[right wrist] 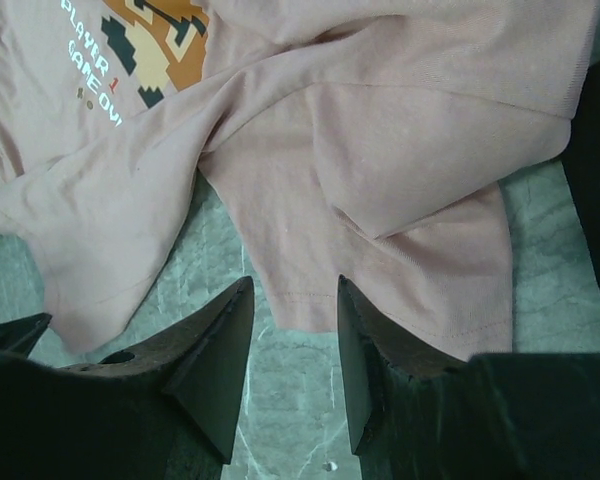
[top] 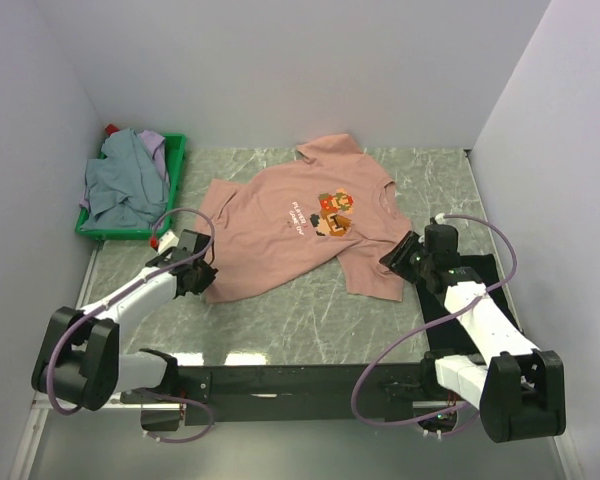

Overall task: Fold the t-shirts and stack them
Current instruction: Flatten the tshirt out

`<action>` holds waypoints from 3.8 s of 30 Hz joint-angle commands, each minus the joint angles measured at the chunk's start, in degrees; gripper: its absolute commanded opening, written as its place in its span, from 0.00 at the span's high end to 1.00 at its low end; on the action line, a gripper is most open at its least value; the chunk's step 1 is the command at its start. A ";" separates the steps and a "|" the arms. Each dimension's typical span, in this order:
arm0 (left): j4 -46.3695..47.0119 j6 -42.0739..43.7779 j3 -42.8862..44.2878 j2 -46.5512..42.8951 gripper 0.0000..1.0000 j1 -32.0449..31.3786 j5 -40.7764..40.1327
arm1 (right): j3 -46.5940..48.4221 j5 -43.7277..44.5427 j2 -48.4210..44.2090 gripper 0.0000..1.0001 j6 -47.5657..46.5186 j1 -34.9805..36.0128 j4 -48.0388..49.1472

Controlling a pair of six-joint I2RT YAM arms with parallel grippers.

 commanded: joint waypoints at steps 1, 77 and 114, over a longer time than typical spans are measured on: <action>-0.61 1.14 2.41 -2.33 0.99 -0.28 1.27 | -0.20 1.06 0.18 0.54 -0.03 0.43 1.33; -11.77 13.18 20.77 -17.88 0.99 21.69 3.74 | 35.03 11.52 5.37 1.00 0.15 -9.14 -15.62; 11.69 2.83 104.71 37.54 0.99 25.03 25.16 | 89.15 -7.02 34.17 1.00 16.84 -12.66 11.35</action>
